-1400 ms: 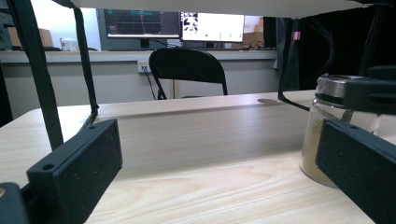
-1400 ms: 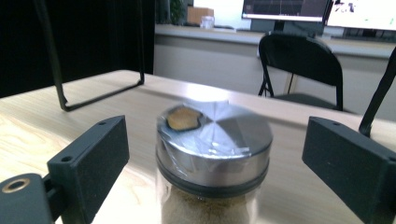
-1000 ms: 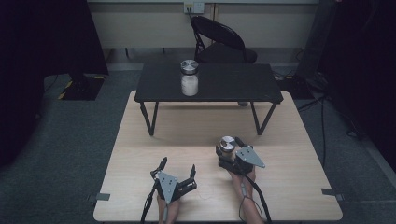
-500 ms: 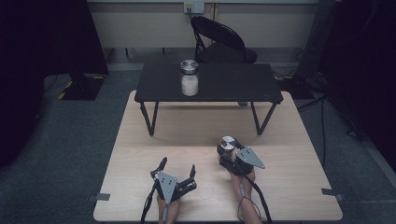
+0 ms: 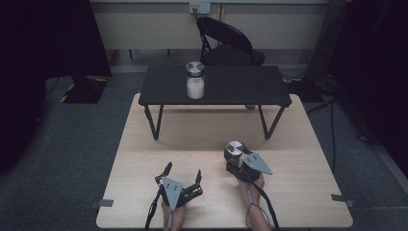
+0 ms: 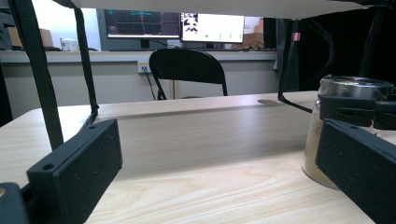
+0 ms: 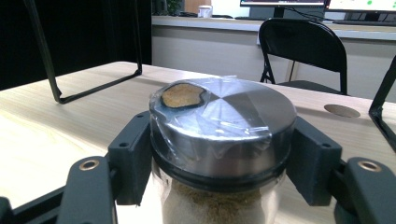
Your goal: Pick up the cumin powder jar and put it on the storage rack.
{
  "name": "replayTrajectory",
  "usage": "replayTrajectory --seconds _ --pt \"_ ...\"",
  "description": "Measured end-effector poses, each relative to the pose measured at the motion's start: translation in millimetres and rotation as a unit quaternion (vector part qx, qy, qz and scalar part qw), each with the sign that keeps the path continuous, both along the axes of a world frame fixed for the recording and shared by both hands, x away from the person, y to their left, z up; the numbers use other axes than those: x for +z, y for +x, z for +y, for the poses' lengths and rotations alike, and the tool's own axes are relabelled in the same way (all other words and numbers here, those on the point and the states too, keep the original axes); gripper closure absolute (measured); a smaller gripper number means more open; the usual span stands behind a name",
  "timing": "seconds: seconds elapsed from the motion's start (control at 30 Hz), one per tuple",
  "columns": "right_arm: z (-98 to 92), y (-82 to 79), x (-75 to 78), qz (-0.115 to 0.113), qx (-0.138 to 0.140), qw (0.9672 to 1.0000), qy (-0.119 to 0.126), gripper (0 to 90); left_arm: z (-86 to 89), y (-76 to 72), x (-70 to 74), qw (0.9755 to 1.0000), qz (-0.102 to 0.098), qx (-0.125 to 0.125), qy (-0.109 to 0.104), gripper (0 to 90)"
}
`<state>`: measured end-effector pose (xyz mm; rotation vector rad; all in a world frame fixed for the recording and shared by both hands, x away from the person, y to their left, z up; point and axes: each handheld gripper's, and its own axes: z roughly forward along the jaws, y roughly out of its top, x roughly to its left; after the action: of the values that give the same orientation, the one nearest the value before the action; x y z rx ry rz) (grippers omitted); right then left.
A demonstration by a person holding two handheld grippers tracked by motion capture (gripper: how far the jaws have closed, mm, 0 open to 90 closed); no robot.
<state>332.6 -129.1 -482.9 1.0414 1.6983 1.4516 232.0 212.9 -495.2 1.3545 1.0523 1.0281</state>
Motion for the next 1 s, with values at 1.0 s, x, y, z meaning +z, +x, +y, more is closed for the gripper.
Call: replayTrajectory --seconds 1.0 --pt "-3.4 -4.6 64.8 -0.014 -0.024 0.9996 0.0 32.6 0.2 -0.1 0.0 1.0 0.0 0.0 0.0 0.0"
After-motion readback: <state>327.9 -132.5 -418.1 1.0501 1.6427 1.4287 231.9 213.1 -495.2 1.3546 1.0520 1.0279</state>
